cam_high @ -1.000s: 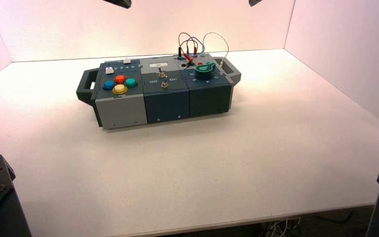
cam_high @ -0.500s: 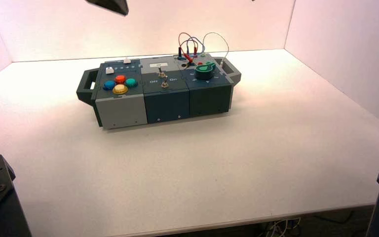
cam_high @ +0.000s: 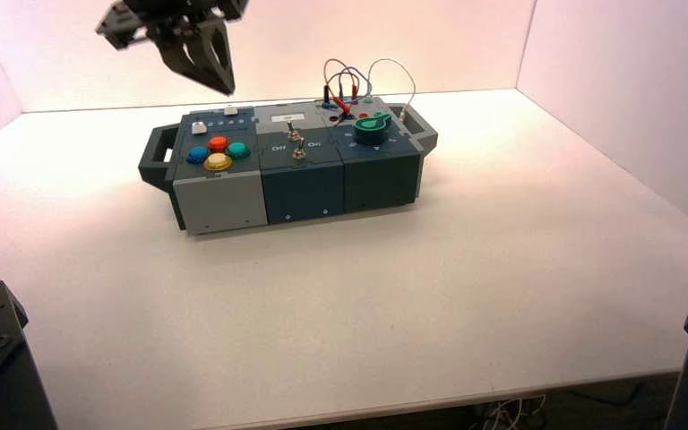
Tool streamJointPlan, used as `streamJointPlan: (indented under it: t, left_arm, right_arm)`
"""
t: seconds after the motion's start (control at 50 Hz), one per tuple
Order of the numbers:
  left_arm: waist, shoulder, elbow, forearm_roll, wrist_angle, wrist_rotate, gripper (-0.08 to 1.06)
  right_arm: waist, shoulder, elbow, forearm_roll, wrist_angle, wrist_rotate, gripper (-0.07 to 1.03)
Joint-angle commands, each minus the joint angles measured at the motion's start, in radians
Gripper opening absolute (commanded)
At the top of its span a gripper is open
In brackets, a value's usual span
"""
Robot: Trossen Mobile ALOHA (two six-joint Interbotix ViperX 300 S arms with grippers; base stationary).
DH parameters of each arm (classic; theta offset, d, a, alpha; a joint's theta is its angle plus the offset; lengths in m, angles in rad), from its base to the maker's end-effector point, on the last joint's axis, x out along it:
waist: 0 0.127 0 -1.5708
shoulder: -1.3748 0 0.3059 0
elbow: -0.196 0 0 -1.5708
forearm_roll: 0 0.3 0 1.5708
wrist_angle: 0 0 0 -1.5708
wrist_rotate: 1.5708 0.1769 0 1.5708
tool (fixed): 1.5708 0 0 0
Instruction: Push the green button with the left gripper.
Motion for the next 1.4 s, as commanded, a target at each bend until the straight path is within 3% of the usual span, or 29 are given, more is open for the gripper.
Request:
streamJointPlan:
  t: [0.02, 0.44, 1.4]
  left_arm:
    - [0.005, 0.032, -0.043, -0.003, -0.008, 0.0, -0.03]
    - [0.005, 0.141, -0.083, -0.006, -0.009, -0.023, -0.03]
    - [0.014, 0.241, -0.08, -0.006, -0.005, -0.058, -0.03]
  right_arm:
    - [-0.002, -0.02, -0.012, 0.005, -0.005, 0.003, -0.02]
    - [-0.002, -0.026, -0.012, 0.005, 0.0, 0.002, -0.02]
    - [-0.003, -0.049, 0.0, -0.006, 0.011, -0.008, -0.02]
